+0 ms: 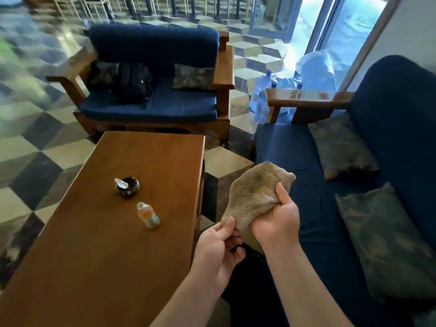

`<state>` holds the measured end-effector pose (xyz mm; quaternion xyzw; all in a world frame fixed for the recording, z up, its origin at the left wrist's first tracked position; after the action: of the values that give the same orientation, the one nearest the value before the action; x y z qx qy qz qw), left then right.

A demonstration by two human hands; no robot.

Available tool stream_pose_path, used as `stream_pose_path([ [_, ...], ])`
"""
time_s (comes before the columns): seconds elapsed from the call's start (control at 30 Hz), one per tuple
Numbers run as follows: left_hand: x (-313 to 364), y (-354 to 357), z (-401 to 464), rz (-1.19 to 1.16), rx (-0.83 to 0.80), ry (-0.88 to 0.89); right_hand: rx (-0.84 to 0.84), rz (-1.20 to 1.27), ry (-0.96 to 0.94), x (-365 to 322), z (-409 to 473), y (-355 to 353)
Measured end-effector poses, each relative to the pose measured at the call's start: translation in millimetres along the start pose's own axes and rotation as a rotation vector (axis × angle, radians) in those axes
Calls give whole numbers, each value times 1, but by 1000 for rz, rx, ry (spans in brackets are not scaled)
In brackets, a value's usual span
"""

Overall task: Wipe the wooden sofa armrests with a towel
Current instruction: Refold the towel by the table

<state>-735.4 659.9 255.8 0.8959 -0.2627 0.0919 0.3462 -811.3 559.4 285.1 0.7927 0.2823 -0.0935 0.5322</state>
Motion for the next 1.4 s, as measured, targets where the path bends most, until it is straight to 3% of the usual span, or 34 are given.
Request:
stream_pose_path([
  [0.17, 49, -2, 66, -135, 35, -49, 28, -66, 153, 34, 84, 33],
  [0.27, 90, -5, 113, -25, 213, -3, 36, -176, 265, 48, 147, 60],
  [0.37, 152, 1, 129, 356, 511, 285, 31, -223, 383, 63, 193, 90],
  [0.47, 222, 57, 138, 753, 637, 684, -2, -269, 434, 68, 254, 131],
  [0.57, 276, 100, 158, 854, 703, 867, 26, -324, 452, 71, 309, 168],
  [0.7, 342, 132, 208, 825, 603, 873, -12, -383, 470, 83, 390, 212],
  [1.0, 527, 159, 353, 1008, 721, 879, 81, -604, 488, 133, 584, 306],
  [1.1, 597, 172, 388, 1073, 757, 912, 6, -754, 542, 160, 647, 356],
  [1.2, 658, 175, 406, 982, 797, 902, -155, -941, 561, 184, 710, 399],
  [1.4, 738, 141, 432, 843, 972, 806, -546, -1580, 565, 239, 806, 462],
])
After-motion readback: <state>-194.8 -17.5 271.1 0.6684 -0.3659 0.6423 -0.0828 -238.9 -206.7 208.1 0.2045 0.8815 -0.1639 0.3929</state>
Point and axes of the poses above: each hand's wrist, its own z-axis towards the middle knuckle, its own y-axis out of the palm, x = y × z, the point moved 9 cm from there along z, towards the middle knuckle, and after that the axes turned 12 degrees about -y, right-handed, at the moved point
